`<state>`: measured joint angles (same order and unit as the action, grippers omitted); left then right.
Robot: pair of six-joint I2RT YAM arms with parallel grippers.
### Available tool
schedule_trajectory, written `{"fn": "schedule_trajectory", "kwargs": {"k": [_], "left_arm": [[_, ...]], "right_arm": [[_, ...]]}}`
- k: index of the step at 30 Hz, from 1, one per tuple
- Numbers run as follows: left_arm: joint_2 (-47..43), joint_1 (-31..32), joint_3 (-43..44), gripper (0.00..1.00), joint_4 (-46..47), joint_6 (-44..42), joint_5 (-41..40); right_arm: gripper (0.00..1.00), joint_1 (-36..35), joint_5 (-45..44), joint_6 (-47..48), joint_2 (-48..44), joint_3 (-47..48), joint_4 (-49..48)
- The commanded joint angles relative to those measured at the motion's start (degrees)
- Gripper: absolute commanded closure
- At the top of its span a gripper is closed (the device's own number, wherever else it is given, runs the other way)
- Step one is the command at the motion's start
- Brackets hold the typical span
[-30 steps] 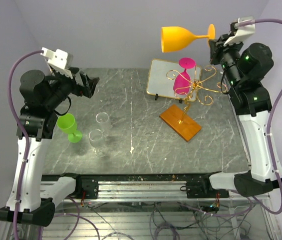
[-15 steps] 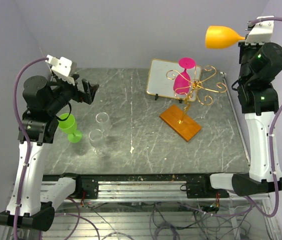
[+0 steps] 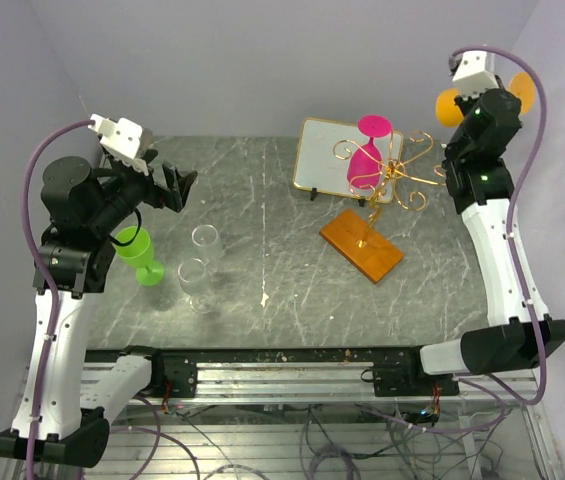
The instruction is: Place the wine glass upside down on the wine glass rack
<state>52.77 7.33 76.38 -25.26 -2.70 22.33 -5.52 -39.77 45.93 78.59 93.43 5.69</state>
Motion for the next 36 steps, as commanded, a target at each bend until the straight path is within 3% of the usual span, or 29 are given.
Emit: {"fn": "schedule_trajectory", "kwargs": {"k": [1, 5, 17, 36], "left_arm": [[-0.8, 0.1, 0.5, 0.03, -0.4, -1.2, 1.3], [-1.2, 0.1, 0.6, 0.03, -0.5, -1.3, 1.3], [-1.4, 0.1, 0.3, 0.04, -0.3, -1.2, 1.1], [-1.6, 0.1, -0.1, 0.03, -0.2, -2.0, 0.6]], "right_arm": [[1.0, 0.3, 0.6, 12.7, 0.7, -4.2, -10.8], [1.0, 0.3, 6.1, 20.1, 0.3, -9.6, -16.3], [1.0, 0.3, 15.4, 29.6, 2.5, -12.2, -13.5], [1.0, 0.3, 31.0, 30.6, 4.5, -6.8, 0.0]]}}
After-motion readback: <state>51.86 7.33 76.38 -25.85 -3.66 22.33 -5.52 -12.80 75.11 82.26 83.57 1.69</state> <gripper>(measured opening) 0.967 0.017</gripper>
